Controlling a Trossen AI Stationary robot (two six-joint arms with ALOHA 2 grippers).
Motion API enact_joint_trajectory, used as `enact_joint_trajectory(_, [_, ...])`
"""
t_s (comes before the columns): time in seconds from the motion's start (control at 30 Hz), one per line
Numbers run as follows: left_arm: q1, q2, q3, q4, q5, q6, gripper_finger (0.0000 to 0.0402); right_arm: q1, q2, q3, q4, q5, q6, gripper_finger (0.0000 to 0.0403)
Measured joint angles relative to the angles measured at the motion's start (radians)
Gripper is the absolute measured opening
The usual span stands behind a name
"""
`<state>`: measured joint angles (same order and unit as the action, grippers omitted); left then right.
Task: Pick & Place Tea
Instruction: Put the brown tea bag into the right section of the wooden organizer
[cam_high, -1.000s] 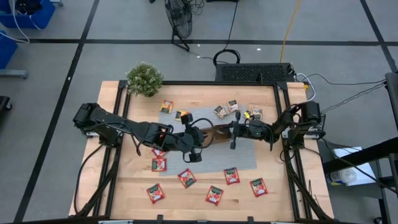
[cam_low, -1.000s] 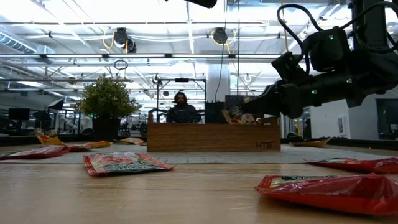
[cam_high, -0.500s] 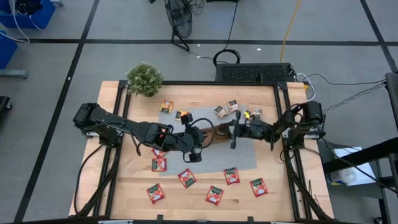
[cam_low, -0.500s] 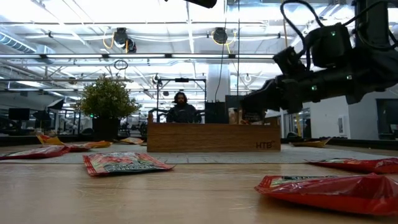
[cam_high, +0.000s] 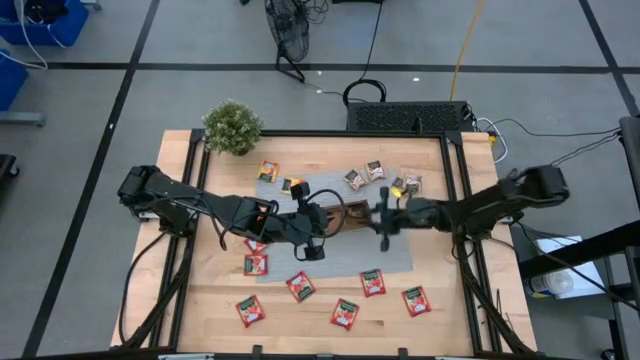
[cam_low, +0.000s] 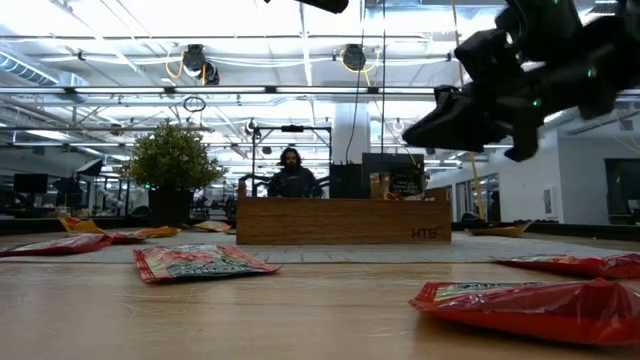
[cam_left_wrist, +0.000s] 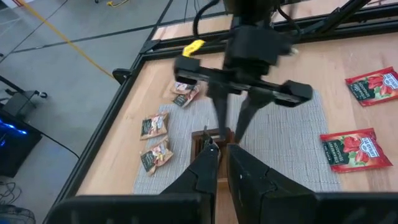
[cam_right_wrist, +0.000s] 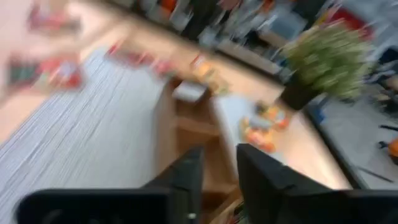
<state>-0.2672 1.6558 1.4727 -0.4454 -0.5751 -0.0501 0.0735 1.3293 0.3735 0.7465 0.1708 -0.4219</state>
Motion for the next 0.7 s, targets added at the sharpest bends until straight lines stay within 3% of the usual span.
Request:
enact_joint_trajectory(0.1, [0.007,0.0,0.0,0.0,0.0,0.0,0.0042,0.038,-0.028,0.109,-0.265,0.062,-0.016,0.001])
enact_joint_trajectory(0.3, [0.026,0.0,0.0,0.0,0.0,-0.012,0.0042,0.046,0.047,0.293,-0.605,0.064,0.0,0.0001])
enact_joint_trajectory(0.53, [0.036,0.0,0.0,0.0,0.0,-0.012,0.0042,0.007,0.144,0.326,-0.646,0.07,0.007,0.0])
enact_joint_trajectory(0.7, [0.037,0.0,0.0,-0.006,0.0,-0.012,0.0042,-0.031,0.164,0.326,-0.641,0.16,0.008,0.0])
